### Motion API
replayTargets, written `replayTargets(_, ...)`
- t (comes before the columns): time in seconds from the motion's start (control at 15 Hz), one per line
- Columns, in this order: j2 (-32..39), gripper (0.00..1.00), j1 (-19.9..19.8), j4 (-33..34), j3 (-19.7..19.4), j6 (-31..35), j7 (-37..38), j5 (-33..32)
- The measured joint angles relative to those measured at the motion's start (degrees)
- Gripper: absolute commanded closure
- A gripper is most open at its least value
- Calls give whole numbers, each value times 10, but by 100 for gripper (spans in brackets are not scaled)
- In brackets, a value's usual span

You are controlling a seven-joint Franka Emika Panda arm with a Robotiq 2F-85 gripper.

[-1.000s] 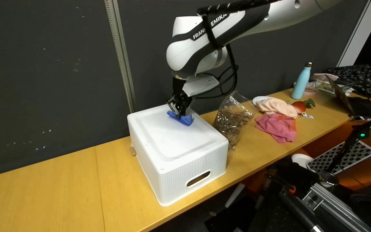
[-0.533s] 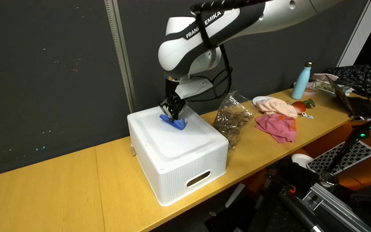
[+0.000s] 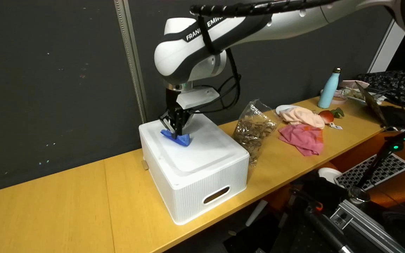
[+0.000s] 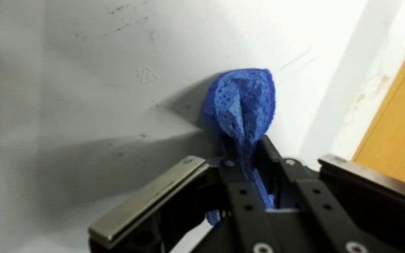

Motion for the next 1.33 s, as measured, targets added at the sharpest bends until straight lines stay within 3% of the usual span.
replayTargets(0.87,-1,95,-46,1,-34,-2,20,1)
replayTargets(1.33,39,95,-22,61,-10,-2,16,1)
